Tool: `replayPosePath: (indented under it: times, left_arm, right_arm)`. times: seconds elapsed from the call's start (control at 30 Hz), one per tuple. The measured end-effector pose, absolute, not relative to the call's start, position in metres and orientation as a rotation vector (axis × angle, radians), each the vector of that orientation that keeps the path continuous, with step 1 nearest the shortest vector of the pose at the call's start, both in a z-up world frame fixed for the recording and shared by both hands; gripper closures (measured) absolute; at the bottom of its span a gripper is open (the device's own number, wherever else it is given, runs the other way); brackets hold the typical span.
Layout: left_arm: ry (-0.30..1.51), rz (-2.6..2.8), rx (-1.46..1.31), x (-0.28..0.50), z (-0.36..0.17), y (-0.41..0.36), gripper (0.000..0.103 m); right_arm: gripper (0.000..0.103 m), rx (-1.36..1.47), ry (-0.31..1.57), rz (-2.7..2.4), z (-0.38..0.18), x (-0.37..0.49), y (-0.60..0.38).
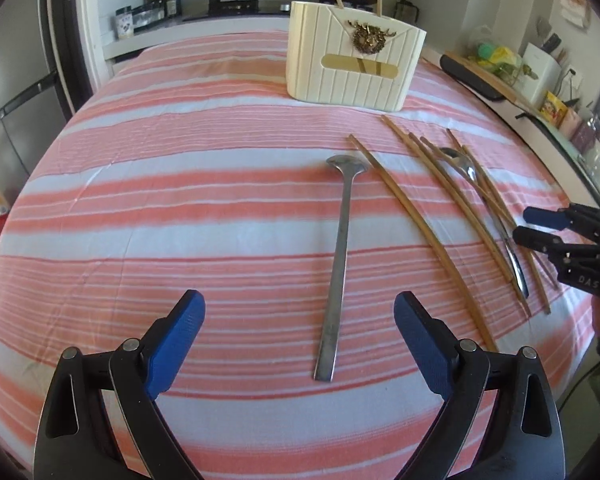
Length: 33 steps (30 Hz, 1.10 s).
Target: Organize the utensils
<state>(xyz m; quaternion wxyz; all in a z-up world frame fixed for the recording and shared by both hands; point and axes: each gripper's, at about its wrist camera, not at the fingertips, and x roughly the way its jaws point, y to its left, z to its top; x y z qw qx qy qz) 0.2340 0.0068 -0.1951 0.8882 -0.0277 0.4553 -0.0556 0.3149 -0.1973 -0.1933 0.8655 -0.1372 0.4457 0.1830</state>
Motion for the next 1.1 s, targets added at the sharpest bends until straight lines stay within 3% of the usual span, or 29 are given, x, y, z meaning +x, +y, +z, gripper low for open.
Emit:
replayPosePath:
  times: [0.13, 0.17, 0.2, 0.27, 0.33, 0.4, 0.47, 0.7, 0.93, 1.03, 1.07, 1.1]
  left_arm:
    - [0.978, -0.124, -0.024, 0.252, -0.201, 0.001, 0.011]
    - [0.989, -0.124, -0.01, 0.256, -0.203, -0.001, 0.015]
    - [1.005, -0.121, 0.009, 0.26, -0.207, -0.003, 0.022]
    - [0.991, -0.106, 0.058, 0.262, -0.208, -0.009, 0.028]
    - [0.98, -0.13, 0.074, 0.261, -0.205, -0.014, 0.049]
    - [0.975, -0.143, 0.085, 0.262, -0.203, -0.018, 0.084]
    - [0.968, -0.143, 0.098, 0.262, -0.203, -0.022, 0.096]
    - [0.936, -0.075, 0.069, 0.254, -0.204, -0.014, 0.1]
    - [0.949, -0.013, -0.02, 0.248, -0.203, 0.022, 0.099]
    - [0.95, -0.02, -0.01, 0.244, -0.202, 0.026, 0.095]
    - [0.949, -0.026, -0.008, 0.242, -0.202, 0.027, 0.085]
    - [0.948, -0.034, -0.003, 0.24, -0.202, 0.027, 0.067]
  right_arm:
    - [0.073, -0.303, 0.968, 0.398, -0.2, 0.331, -0.189]
    - [0.078, -0.309, 0.974, 0.395, -0.199, 0.333, -0.187]
    - [0.093, -0.31, 0.99, 0.401, -0.198, 0.335, -0.185]
    - [0.097, -0.286, 1.018, 0.417, -0.197, 0.338, -0.184]
    - [0.097, -0.285, 1.008, 0.408, -0.195, 0.336, -0.182]
    - [0.097, -0.246, 0.985, 0.389, -0.19, 0.334, -0.186]
    - [0.097, -0.177, 0.962, 0.365, -0.182, 0.332, -0.195]
    - [0.097, -0.017, 0.9, 0.237, -0.156, 0.321, -0.244]
    - [0.097, -0.023, 0.976, 0.094, -0.189, 0.316, -0.284]
    - [0.096, -0.029, 0.986, 0.096, -0.198, 0.311, -0.283]
    - [0.093, -0.031, 0.98, 0.096, -0.198, 0.309, -0.282]
    - [0.078, -0.039, 0.975, 0.095, -0.197, 0.308, -0.281]
